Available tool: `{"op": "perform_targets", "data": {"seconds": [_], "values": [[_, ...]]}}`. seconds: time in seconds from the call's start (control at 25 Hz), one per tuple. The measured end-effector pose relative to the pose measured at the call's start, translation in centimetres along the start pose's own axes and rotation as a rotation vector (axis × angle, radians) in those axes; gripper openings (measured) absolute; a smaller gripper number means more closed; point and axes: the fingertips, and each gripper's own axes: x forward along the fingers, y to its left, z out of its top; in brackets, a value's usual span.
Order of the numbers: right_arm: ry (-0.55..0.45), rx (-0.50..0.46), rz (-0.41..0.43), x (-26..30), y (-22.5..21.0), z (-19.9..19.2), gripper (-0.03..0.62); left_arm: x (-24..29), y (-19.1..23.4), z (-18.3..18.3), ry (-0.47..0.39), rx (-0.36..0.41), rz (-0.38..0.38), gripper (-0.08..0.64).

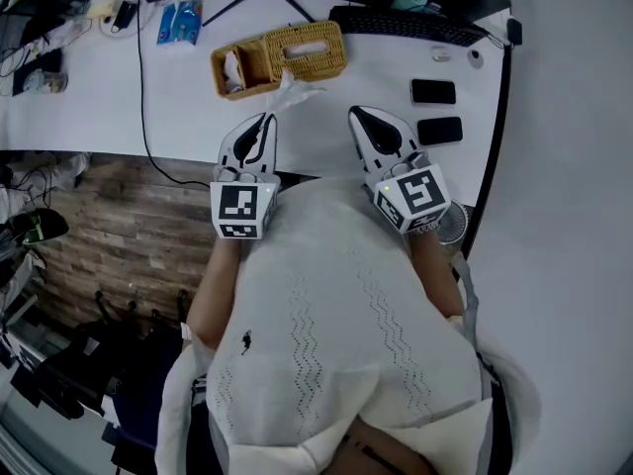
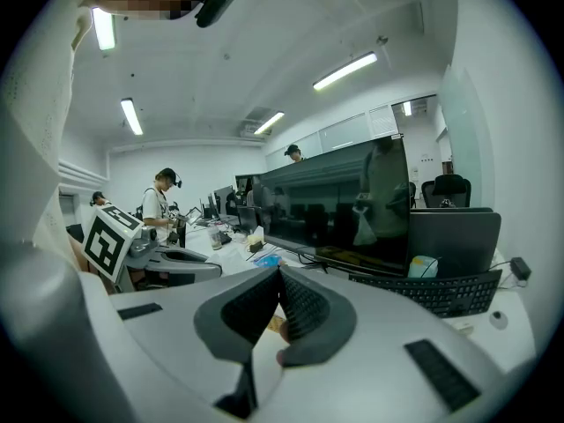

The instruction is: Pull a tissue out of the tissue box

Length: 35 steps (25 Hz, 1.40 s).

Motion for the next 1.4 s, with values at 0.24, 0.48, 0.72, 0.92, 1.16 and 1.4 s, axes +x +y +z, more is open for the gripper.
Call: {"op": "perform_targets", "data": {"seconds": [0.24,0.48,0.72,0.92,1.16,1.4], "values": [[-0.032,-0.004,-0.018,-0.2,-0.6,1.4,0.002,-0.2,0.4,1.4,-0.033,-0.001,0.008,0.020],[-0.085,0.003,-0.012,-0.6,-0.7,3.7,0.002,-0.8,0.9,3.9,-0.090,-0.017,0.020,0.020],[-0.123,-0.025,-0.013,-1.3,-1.0,5.8,0.002,-0.7,1.2,6.0,-0.133,-0.007,0.031,0.020],[-0.171,0.001,-0.020,-1.6,-1.5,8.2,0.002,-0.7,2.0,8.0,-0.163,0.005,0.051,0.020],[-0.219,-0.061,0.005,-1.7,-1.4,11.0,0.002,-1.1,3.4,10.5,-0.217,0.015,0.079,0.020],[-0.243,-0.084,0.019,-2.0,-1.2,12.6,0.002,-1.7,3.8,12.6,-0.267,0.009,0.092,0.020]]}}
